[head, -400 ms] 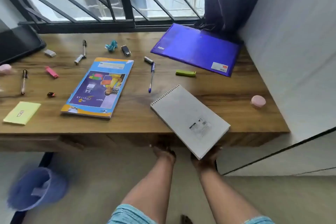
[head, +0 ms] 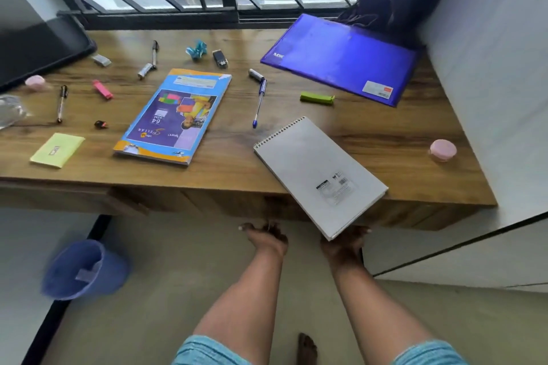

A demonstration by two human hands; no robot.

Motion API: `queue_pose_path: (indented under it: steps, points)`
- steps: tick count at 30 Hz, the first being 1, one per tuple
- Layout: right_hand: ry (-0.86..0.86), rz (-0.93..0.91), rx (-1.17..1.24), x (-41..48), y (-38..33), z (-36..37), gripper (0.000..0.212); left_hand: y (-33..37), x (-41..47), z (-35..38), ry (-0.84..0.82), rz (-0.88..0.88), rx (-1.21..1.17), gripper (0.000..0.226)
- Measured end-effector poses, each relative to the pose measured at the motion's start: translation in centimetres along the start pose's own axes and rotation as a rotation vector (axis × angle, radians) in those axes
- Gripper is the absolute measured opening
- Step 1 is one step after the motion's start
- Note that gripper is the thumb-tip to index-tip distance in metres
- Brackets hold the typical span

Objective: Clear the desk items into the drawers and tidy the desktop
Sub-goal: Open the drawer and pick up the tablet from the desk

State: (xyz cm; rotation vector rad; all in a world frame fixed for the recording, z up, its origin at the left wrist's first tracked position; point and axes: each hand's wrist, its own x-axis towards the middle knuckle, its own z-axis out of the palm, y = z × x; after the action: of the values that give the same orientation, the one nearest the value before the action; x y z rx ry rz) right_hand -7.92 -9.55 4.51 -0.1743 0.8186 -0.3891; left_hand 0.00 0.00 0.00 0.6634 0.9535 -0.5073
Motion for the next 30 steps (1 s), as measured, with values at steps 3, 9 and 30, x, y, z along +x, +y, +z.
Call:
queue_pose_path:
  steps: [3,9,30]
  points:
    - [0.139,-0.064,0.21,0.7,-0.1,0.0,0.053,1.2,-1.2,-0.5,0.031,0.065,0.036,0.063]
    - [0.19,-0.166,-0.007,2.4,1.0,-3.4,0.062,3.0,-2.6,-1.6,-0.007,0.173,0.091,0.079]
    - [0.755,-0.957,-1.051,-14.5,9.4,-9.8,0.063,1.7,-12.9,-14.2,0.271,1.518,1.765,0.033]
